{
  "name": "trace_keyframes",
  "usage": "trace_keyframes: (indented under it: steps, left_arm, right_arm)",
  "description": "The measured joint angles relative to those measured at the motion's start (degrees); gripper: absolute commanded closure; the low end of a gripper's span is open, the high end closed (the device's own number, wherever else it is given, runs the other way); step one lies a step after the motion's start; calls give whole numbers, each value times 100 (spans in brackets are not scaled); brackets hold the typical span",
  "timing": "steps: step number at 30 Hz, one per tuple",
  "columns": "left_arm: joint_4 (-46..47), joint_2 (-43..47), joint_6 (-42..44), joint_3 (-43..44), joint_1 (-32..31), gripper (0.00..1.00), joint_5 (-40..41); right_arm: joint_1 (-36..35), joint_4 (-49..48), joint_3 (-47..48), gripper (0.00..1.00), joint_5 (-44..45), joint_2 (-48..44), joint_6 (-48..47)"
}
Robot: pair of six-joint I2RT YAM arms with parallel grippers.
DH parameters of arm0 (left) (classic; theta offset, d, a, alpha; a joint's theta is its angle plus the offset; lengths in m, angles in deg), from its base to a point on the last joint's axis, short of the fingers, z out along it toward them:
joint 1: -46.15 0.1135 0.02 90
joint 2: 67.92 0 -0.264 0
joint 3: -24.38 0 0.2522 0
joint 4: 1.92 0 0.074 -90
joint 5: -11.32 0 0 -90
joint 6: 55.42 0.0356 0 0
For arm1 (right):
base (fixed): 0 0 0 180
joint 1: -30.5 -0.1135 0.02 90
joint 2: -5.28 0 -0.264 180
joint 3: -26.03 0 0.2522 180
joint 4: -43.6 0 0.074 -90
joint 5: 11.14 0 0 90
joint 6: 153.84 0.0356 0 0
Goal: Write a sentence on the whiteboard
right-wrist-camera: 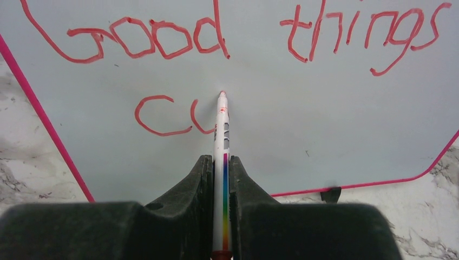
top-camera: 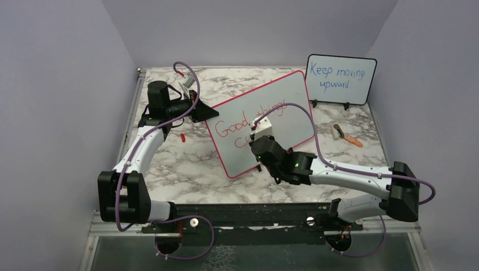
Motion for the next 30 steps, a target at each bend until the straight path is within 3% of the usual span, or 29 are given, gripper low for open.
trace_keyframes:
  steps: [30]
  left_arm:
    - [-2, -15, -9, 0, 13, 100, 2]
  right_arm:
    - [11, -9, 101, 99, -654, 55, -96]
